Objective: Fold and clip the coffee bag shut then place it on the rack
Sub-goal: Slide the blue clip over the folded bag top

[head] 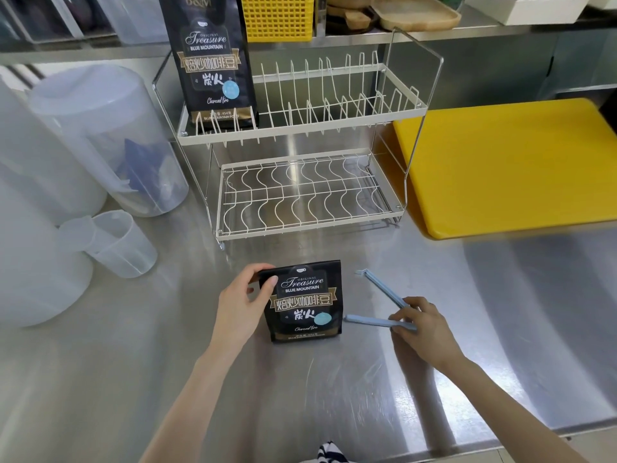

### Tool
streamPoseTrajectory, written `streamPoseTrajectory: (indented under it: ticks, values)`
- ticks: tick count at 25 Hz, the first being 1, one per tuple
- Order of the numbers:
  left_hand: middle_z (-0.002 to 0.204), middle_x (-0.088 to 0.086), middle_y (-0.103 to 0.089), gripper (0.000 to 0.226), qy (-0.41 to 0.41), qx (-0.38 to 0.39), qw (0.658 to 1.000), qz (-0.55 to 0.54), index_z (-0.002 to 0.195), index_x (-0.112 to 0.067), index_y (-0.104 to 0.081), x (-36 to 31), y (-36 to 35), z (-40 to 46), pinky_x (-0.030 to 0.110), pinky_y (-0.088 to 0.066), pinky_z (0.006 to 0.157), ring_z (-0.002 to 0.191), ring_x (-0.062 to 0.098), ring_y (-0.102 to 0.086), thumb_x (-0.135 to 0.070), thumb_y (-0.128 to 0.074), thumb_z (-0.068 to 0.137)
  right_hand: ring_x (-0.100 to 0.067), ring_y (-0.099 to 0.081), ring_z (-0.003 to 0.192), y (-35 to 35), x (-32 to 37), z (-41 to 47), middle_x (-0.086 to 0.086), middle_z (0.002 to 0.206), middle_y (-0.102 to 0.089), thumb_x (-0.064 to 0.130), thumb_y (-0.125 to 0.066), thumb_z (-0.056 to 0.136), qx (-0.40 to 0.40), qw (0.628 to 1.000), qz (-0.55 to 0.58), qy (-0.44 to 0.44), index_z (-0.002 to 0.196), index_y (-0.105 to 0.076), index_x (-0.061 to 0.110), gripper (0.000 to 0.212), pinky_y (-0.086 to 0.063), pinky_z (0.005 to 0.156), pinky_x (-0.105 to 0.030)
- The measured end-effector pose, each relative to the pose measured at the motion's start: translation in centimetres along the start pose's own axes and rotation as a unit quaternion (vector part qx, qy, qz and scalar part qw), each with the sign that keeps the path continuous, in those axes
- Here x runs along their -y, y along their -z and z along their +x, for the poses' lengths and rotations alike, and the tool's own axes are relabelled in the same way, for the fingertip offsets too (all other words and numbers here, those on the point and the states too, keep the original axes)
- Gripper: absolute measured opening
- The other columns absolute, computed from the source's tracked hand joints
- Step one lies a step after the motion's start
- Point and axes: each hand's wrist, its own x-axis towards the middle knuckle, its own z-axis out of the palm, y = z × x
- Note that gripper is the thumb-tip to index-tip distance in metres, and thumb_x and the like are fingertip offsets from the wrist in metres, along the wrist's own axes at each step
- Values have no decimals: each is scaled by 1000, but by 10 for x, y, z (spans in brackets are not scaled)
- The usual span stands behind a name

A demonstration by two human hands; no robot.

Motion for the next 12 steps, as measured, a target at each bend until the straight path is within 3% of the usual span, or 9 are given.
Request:
streamPoseTrajectory:
  ticks: [5,9,12]
  values:
    - [87,-31,-58,26,1,0,1000,-1,78,-50,-49,3,-1,0,7,-37,72,85,-8,-54,-25,-56,84,-16,-53,89,6,5,2,-4,112,-54,9,-64,77,-9,986,160,-33,82,-65,17,10,-34,77,-11]
    - [97,-12,-62,26,26,-5,997,-67,85,-43,-48,12,-6,1,18,-41,78,87,-3,-57,-20,-58,83,-14,-53,94,18,21,6,2,111,-55,9,-63,78,-39,960,271,-50,81,-62,21,13,-37,77,-16]
    - [104,-1,-62,26,43,-6,994,-96,85,-42,-48,19,-6,2,25,-42,80,78,-7,-58,-18,-59,82,-12,-53,94,31,34,10,5,109,-55,11,-62,80,-31,945,323,-34,84,-62,20,10,-41,71,-4]
